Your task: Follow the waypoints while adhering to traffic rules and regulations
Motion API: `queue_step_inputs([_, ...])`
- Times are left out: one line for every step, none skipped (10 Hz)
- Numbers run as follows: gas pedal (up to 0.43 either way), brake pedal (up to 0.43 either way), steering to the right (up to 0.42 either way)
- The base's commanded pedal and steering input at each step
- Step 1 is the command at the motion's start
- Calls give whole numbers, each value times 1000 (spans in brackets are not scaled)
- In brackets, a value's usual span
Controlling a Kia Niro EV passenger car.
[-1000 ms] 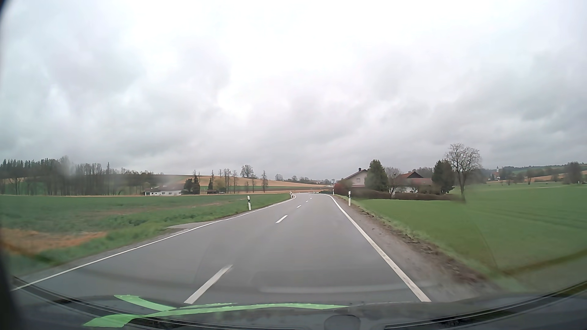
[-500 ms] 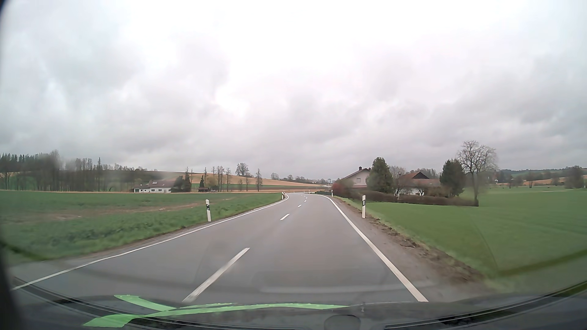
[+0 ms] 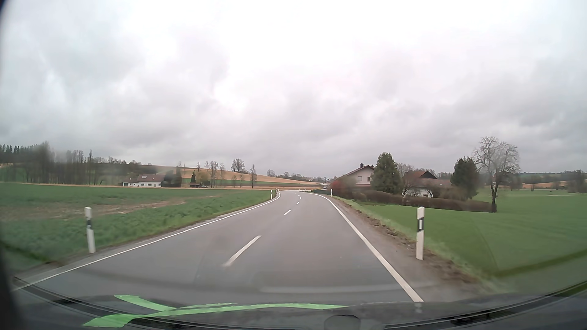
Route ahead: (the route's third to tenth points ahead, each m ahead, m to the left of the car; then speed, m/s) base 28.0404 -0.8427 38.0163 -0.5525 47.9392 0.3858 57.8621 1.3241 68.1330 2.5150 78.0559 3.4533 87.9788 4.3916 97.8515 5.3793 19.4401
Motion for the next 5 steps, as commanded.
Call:
queue_step_inputs([98,0,4])
queue_step_inputs([98,0,3])
queue_step_inputs([98,0,2])
queue_step_inputs([98,0,1])
queue_step_inputs([98,0,0])
